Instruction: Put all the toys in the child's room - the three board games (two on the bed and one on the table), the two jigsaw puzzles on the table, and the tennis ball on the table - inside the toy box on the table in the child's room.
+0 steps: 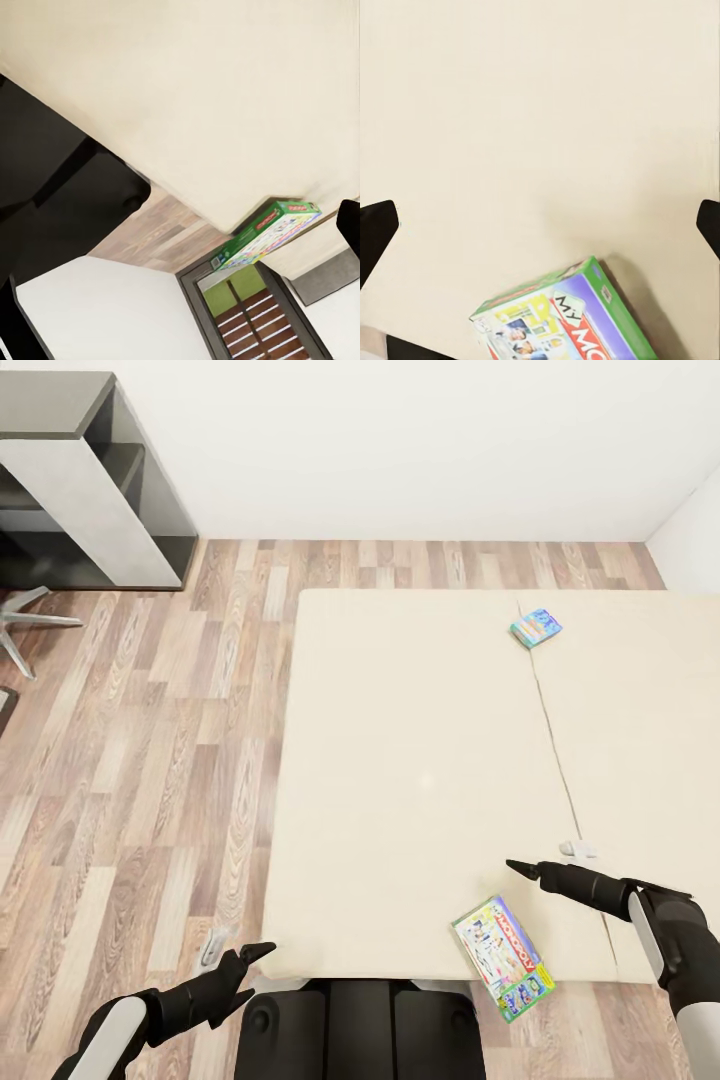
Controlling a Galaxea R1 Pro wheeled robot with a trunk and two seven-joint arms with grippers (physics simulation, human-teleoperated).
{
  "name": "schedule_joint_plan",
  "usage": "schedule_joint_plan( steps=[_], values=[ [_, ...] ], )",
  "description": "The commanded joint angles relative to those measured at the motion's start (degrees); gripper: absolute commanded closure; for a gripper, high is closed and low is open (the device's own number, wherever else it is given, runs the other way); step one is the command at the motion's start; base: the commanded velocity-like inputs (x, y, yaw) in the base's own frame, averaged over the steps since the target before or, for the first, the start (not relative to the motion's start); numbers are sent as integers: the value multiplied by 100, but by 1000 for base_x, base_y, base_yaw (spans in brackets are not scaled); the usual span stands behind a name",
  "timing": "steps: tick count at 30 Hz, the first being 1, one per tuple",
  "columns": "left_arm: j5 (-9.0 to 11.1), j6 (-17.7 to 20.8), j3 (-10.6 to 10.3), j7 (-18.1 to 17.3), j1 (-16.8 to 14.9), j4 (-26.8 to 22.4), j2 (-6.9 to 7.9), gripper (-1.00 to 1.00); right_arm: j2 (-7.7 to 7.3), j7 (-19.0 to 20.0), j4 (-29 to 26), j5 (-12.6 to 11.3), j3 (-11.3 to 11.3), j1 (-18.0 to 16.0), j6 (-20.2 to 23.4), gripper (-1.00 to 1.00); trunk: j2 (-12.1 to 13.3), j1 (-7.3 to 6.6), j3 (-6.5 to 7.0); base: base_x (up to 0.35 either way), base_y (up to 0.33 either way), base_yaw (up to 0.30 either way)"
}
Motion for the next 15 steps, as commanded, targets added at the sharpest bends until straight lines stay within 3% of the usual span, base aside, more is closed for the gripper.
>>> schedule_joint_plan(
  steps=[1,15],
  values=[
    [-35,28,9,-39,-3,2,-1,-100,2,24,-6,1,-13,-2,44,-100,-8,3,-6,0,208,0],
    [-35,28,10,-39,-3,2,-1,-100,2,23,-6,2,-14,-2,45,-100,-8,3,-6,0,250,0]
  ],
)
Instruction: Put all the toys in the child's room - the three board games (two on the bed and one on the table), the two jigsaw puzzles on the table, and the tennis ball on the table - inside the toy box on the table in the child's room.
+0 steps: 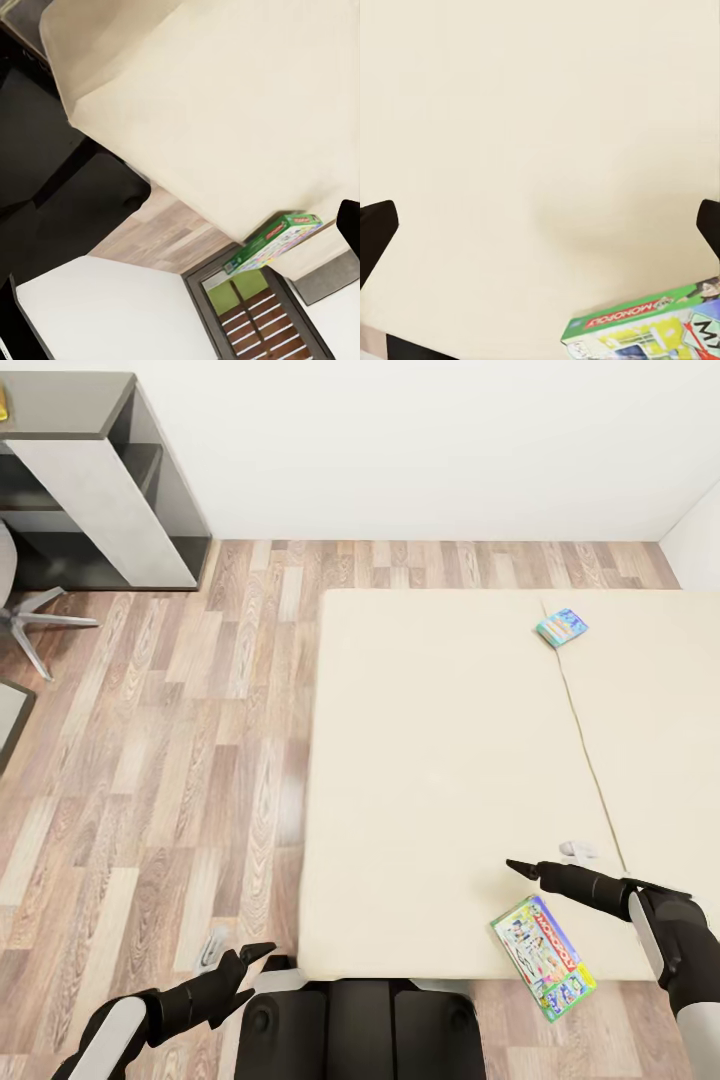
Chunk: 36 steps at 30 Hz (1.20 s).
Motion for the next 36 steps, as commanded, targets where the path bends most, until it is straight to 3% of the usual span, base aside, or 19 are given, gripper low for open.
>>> schedule_joint_plan(
  steps=[1,36],
  values=[
    [-34,27,9,-40,-3,3,-1,-100,2,24,-7,1,-14,-2,45,-100,-8,3,-6,0,274,0],
    [-34,27,8,-40,-3,-5,-1,-100,3,24,-7,1,-14,-2,46,-100,-8,3,-6,0,282,0]
  ],
)
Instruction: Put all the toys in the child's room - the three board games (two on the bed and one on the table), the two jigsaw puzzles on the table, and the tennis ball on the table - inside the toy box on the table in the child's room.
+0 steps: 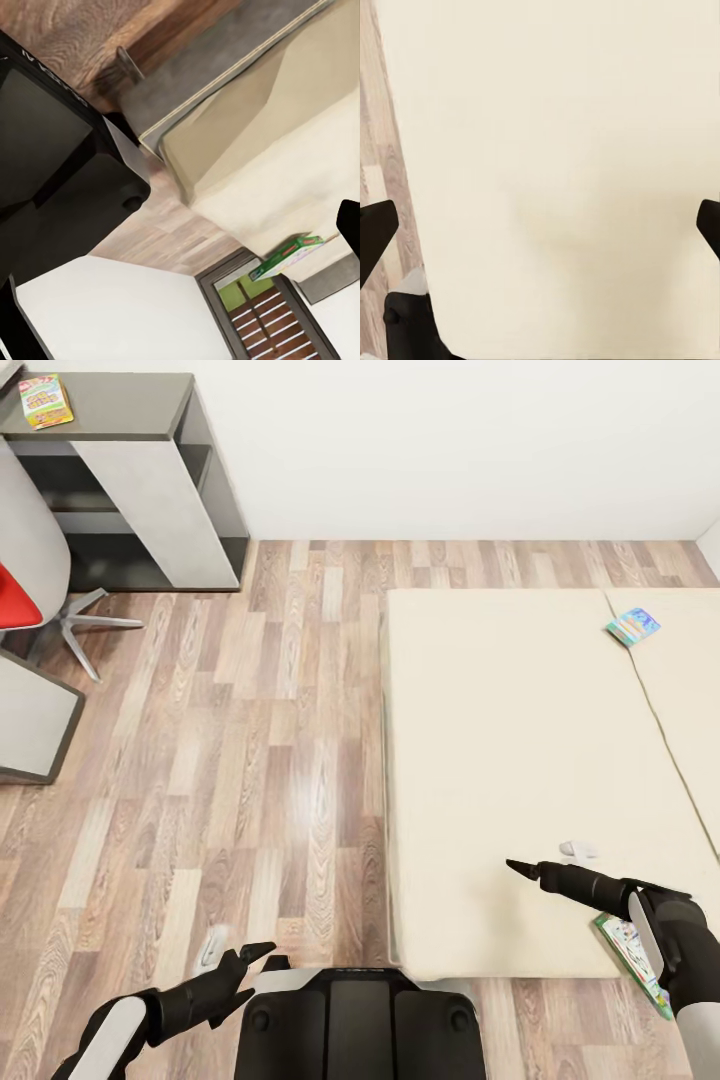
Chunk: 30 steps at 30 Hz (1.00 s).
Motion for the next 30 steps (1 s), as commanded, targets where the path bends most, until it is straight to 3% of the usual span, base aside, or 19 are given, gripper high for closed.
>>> schedule_joint_plan(
  steps=[1,30],
  values=[
    [-34,27,8,-40,-3,3,-1,-100,2,26,-7,1,-14,-2,45,-100,-8,3,-6,0,284,0],
    [-34,27,8,-40,-3,-1,-1,-100,2,24,-7,1,-14,-1,45,-100,-8,3,-6,0,284,0]
  ],
)
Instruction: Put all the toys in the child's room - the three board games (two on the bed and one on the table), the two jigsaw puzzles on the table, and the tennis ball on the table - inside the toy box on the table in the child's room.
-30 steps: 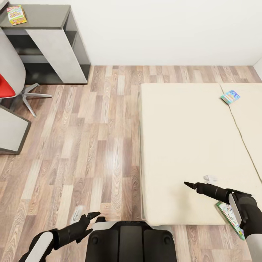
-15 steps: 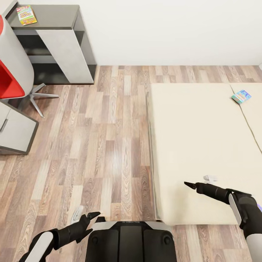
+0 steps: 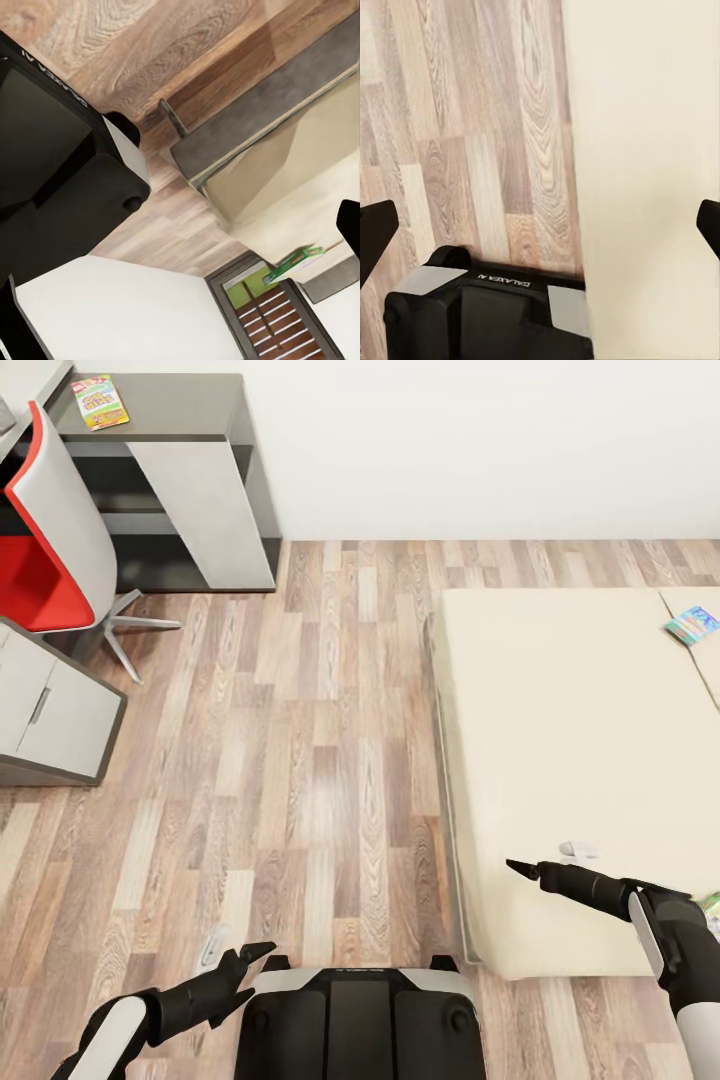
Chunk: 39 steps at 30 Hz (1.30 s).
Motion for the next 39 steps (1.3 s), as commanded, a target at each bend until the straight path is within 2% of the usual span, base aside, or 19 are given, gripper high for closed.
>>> schedule_joint_plan(
  steps=[1,17,39],
  values=[
    [-34,27,8,-40,-3,2,-1,-100,2,24,-7,1,-14,-2,45,-100,-8,3,-6,0,284,0],
    [-34,27,8,-40,-3,1,-1,-100,1,25,-7,1,-14,-3,45,-100,-8,3,8,0,254,-4],
    [-34,27,8,-35,-3,14,-1,-100,1,24,-7,1,-14,-3,76,-100,-8,3,171,0,43,-62]
  ],
)
